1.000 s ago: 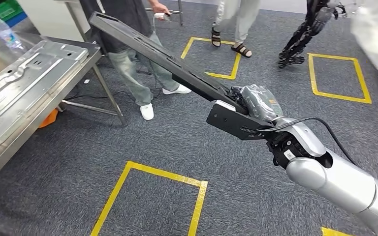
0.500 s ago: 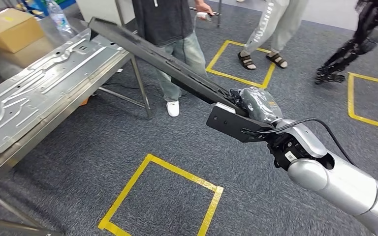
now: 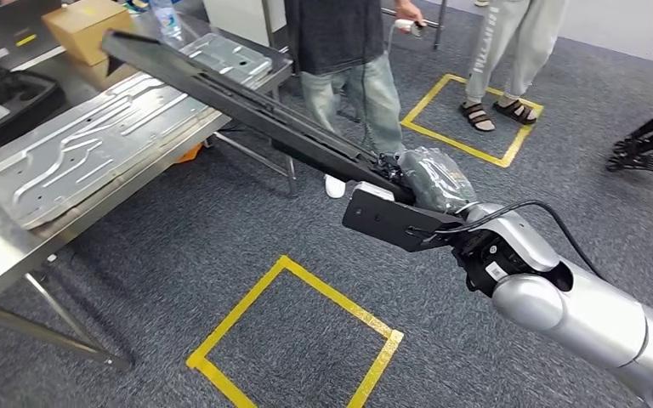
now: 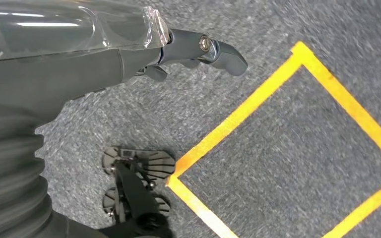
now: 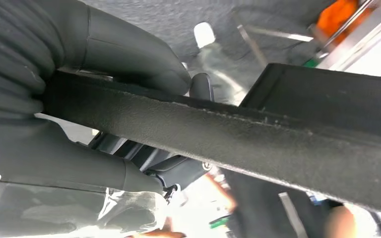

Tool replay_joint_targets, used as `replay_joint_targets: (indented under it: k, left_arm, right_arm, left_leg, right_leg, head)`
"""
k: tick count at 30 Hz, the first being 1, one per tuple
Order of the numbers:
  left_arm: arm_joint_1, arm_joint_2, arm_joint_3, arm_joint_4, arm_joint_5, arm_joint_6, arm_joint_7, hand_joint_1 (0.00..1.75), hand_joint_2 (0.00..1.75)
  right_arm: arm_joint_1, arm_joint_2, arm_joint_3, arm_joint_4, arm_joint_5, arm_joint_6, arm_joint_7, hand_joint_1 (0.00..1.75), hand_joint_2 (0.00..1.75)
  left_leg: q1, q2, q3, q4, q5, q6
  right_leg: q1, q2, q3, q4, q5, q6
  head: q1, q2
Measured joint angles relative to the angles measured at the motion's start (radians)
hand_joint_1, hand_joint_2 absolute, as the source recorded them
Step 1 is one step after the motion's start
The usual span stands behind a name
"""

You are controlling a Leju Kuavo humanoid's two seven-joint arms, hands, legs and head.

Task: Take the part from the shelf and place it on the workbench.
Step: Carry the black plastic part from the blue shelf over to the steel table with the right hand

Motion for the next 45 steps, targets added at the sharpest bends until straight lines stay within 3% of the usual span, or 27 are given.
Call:
replay_joint_targets:
  k: [2,3,5,6,8,10,12,13,14,16,18,20,21,23,25,27,28,30,32,34,36,38,40,42,43,44,45]
  left_arm:
    - [-0.002,0.002,0.0,0.0,0.0,0.0,-0.001,0.0,1.75]
    - [-0.002,0.002,0.0,0.0,0.0,0.0,-0.001,0.0,1.75]
    - [-0.001,0.004,0.0,0.0,0.0,0.0,-0.001,0.0,1.75]
    - [0.001,0.005,0.0,0.0,0.0,0.0,-0.001,0.0,1.75]
    - [0.001,0.006,0.0,0.0,0.001,0.0,-0.002,0.0,1.75]
    - [-0.003,0.006,0.0,0.0,0.002,0.0,-0.003,0.0,1.75]
    - [-0.004,0.005,0.0,0.0,0.003,0.0,-0.003,0.0,1.75]
    - [-0.002,0.005,0.0,0.0,0.003,0.0,-0.003,0.0,1.75]
    - [0.0,0.005,0.0,0.0,0.003,0.0,-0.003,0.0,1.75]
    - [0.0,0.005,0.0,0.0,0.003,0.0,-0.003,0.0,1.75]
    - [0.0,0.006,0.0,0.0,0.003,0.0,-0.004,0.0,1.75]
    - [0.003,0.006,0.0,0.0,0.003,0.0,-0.004,0.0,1.75]
    - [0.006,0.006,-0.001,0.0,0.003,0.0,-0.004,0.0,1.75]
    - [0.007,0.007,-0.001,0.0,0.003,0.0,-0.004,0.0,1.75]
    - [0.003,0.008,-0.002,0.0,0.003,0.0,-0.004,0.0,1.75]
    - [0.003,0.008,-0.002,0.0,0.003,-0.002,-0.004,0.0,1.75]
    - [0.004,0.007,-0.003,0.0,0.003,-0.002,-0.004,0.0,1.75]
    - [0.005,0.007,-0.003,0.0,0.002,-0.003,-0.004,0.0,1.75]
    - [0.004,0.008,-0.004,0.0,0.0,-0.004,-0.006,0.0,1.75]
    - [0.003,0.008,-0.004,0.0,-0.002,-0.005,-0.007,0.0,1.75]
    - [0.005,0.01,-0.005,0.0,-0.003,-0.006,-0.008,0.0,1.75]
    - [0.006,0.012,-0.005,0.0,-0.003,-0.007,-0.009,0.0,1.75]
    - [0.003,0.012,-0.005,0.0,-0.003,-0.008,-0.01,0.0,1.75]
    - [0.001,0.012,-0.005,0.0,-0.003,-0.009,-0.01,0.0,1.75]
    - [0.002,0.012,-0.005,0.0,-0.003,-0.01,-0.01,0.0,1.75]
    - [0.003,0.012,-0.005,0.0,-0.003,-0.01,-0.01,0.0,1.75]
    - [0.004,0.012,-0.005,0.0,-0.003,-0.01,-0.01,0.0,1.75]
  right_arm:
    - [-0.007,0.003,0.002,-0.007,-0.001,0.002,-0.001,1.75,1.75]
    - [-0.01,0.005,0.005,-0.009,-0.001,0.002,-0.001,1.75,1.75]
    - [-0.013,0.009,0.013,-0.012,-0.004,0.006,-0.002,1.75,1.75]
    - [-0.013,0.011,0.016,-0.014,-0.006,0.007,-0.003,1.75,1.75]
    - [-0.015,0.013,0.02,-0.018,-0.008,0.009,-0.004,1.75,1.75]
    - [-0.015,0.013,0.023,-0.019,-0.01,0.009,-0.006,1.75,1.75]
    - [-0.012,0.013,0.029,-0.019,-0.011,0.009,-0.006,1.75,1.75]
    - [-0.011,0.013,0.032,-0.019,-0.012,0.01,-0.006,1.75,1.75]
    - [-0.011,0.013,0.034,-0.019,-0.012,0.01,-0.006,1.75,1.75]
    - [-0.012,0.013,0.037,-0.019,-0.012,0.01,-0.008,1.75,1.75]
    - [-0.012,0.012,0.038,-0.019,-0.014,0.01,-0.01,1.75,1.75]
    - [-0.013,0.014,0.04,-0.02,-0.016,0.01,-0.013,1.75,1.75]
    - [-0.014,0.015,0.04,-0.022,-0.017,0.01,-0.015,1.75,1.75]
    - [-0.017,0.016,0.041,-0.026,-0.02,0.011,-0.017,1.75,1.75]
    - [-0.018,0.017,0.041,-0.028,-0.023,0.014,-0.019,1.75,1.75]
    - [-0.018,0.017,0.045,-0.028,-0.026,0.018,-0.02,1.75,1.75]
    - [-0.018,0.017,0.047,-0.028,-0.028,0.02,-0.02,1.75,1.75]
    - [-0.019,0.018,0.049,-0.03,-0.031,0.024,-0.022,1.75,1.75]
    - [-0.02,0.019,0.049,-0.034,-0.032,0.027,-0.024,1.75,1.75]
    - [-0.023,0.019,0.051,-0.035,-0.033,0.031,-0.025,1.75,1.75]
    - [-0.024,0.022,0.054,-0.037,-0.037,0.035,-0.025,1.75,1.75]
    - [-0.027,0.023,0.056,-0.041,-0.042,0.039,-0.025,1.75,1.75]
    - [-0.028,0.022,0.059,-0.042,-0.043,0.041,-0.026,1.75,1.75]
    - [-0.027,0.021,0.064,-0.042,-0.043,0.043,-0.026,1.75,1.75]
    - [-0.025,0.021,0.067,-0.043,-0.043,0.043,-0.025,1.75,1.75]
    - [-0.025,0.021,0.069,-0.043,-0.043,0.043,-0.025,1.75,1.75]
    - [-0.024,0.021,0.07,-0.043,-0.043,0.044,-0.025,1.75,1.75]
  left_leg:
    - [-0.022,0.044,0.064,-0.126,0.039,0.018]
    - [-0.03,0.056,0.078,-0.155,0.045,0.023]
    - [-0.033,0.041,0.081,-0.168,0.047,0.028]
    - [-0.03,0.03,0.086,-0.174,0.05,0.029]
    - [-0.02,0.006,0.098,-0.185,0.058,0.037]
    - [-0.014,-0.016,0.101,-0.187,0.06,0.042]
    - [-0.012,-0.044,0.102,-0.186,0.06,0.043]
    - [-0.011,-0.058,0.103,-0.185,0.059,0.043]
    - [-0.009,-0.073,0.104,-0.183,0.058,0.041]
    - [-0.006,-0.102,0.101,-0.173,0.053,0.033]
    - [-0.005,-0.126,0.091,-0.163,0.048,0.022]
    - [-0.001,-0.147,0.083,-0.162,0.05,0.013]
    - [0.0,-0.144,0.079,-0.159,0.048,0.008]
    - [-0.001,-0.094,0.054,-0.111,0.021,-0.003]
    - [0.002,-0.037,-0.009,0.014,-0.038,-0.015]
    - [0.01,-0.024,-0.073,0.135,-0.078,-0.021]
    - [0.012,-0.022,-0.082,0.148,-0.074,-0.023]
    - [0.013,-0.011,-0.035,0.051,-0.02,-0.023]
    - [0.004,0.031,0.041,-0.099,0.034,-0.015]
    - [-0.006,0.052,0.071,-0.162,0.047,-0.005]
    - [-0.008,0.03,0.076,-0.169,0.048,0.005]
    - [-0.002,0.008,0.092,-0.182,0.055,0.016]
    - [0.004,-0.015,0.103,-0.189,0.059,0.024]
    - [0.005,-0.04,0.106,-0.188,0.057,0.029]
    - [0.006,-0.054,0.108,-0.188,0.056,0.029]
    - [0.007,-0.069,0.11,-0.187,0.054,0.028]
    - [0.01,-0.085,0.113,-0.185,0.051,0.025]
  right_leg:
    - [0.004,-0.022,0.004,-0.001,-0.004,0.002]
    - [0.005,-0.031,0.005,-0.002,-0.005,0.004]
    - [0.006,-0.05,0.009,-0.005,-0.009,0.01]
    - [0.005,-0.044,0.011,-0.002,-0.014,0.014]
    - [0.003,0.005,-0.006,0.049,-0.046,0.021]
    - [0.0,0.058,-0.066,0.175,-0.103,0.023]
    - [-0.001,0.07,-0.125,0.276,-0.129,0.027]
    - [-0.002,0.071,-0.131,0.277,-0.115,0.028]
    - [-0.004,0.075,-0.118,0.236,-0.082,0.03]
    - [-0.014,0.115,-0.058,0.096,-0.01,0.036]
    - [-0.021,0.152,-0.022,0.012,0.018,0.034]
    - [-0.018,0.141,-0.019,0.003,0.016,0.022]
    - [-0.017,0.128,-0.018,0.002,0.017,0.016]
    - [-0.018,0.104,-0.017,0.0,0.018,0.004]
    - [-0.014,0.079,-0.015,-0.001,0.015,-0.003]
    - [-0.012,0.054,-0.015,-0.001,0.012,-0.005]
    - [-0.011,0.041,-0.014,-0.001,0.011,-0.006]
    - [-0.011,0.018,-0.01,-0.001,0.007,-0.004]
    - [-0.008,-0.003,-0.003,-0.001,0.0,0.003]
    - [-0.007,-0.02,0.003,-0.002,-0.006,0.012]
    - [-0.008,-0.033,0.01,-0.005,-0.011,0.022]
    - [-0.01,-0.004,0.008,0.021,-0.03,0.03]
    - [-0.011,0.049,-0.041,0.128,-0.081,0.032]
    - [-0.011,0.07,-0.115,0.256,-0.123,0.034]
    - [-0.012,0.072,-0.136,0.281,-0.12,0.036]
    - [-0.013,0.073,-0.137,0.265,-0.096,0.037]
    - [-0.015,0.079,-0.119,0.212,-0.058,0.039]
  head:
    - [0.0,0.0]
    - [0.0,0.0]
    - [0.0,0.0]
    - [0.0,0.0]
    - [0.001,0.0]
    - [0.002,0.0]
    - [0.003,0.0]
    - [0.003,0.0]
    - [0.003,0.0]
    - [0.003,0.0]
    - [0.003,0.0]
    - [0.003,0.0]
    - [0.003,0.0]
    - [0.0,0.0]
    - [-0.004,0.0]
    - [-0.005,0.0]
    - [-0.005,0.0]
    - [-0.005,0.0]
    - [-0.005,0.0]
    - [-0.005,0.0]
    - [-0.005,0.0]
    - [-0.004,0.0]
    - [-0.002,0.0]
    - [0.0,0.0]
    - [0.0,0.0]
    - [0.0,0.0]
    - [0.0,0.0]
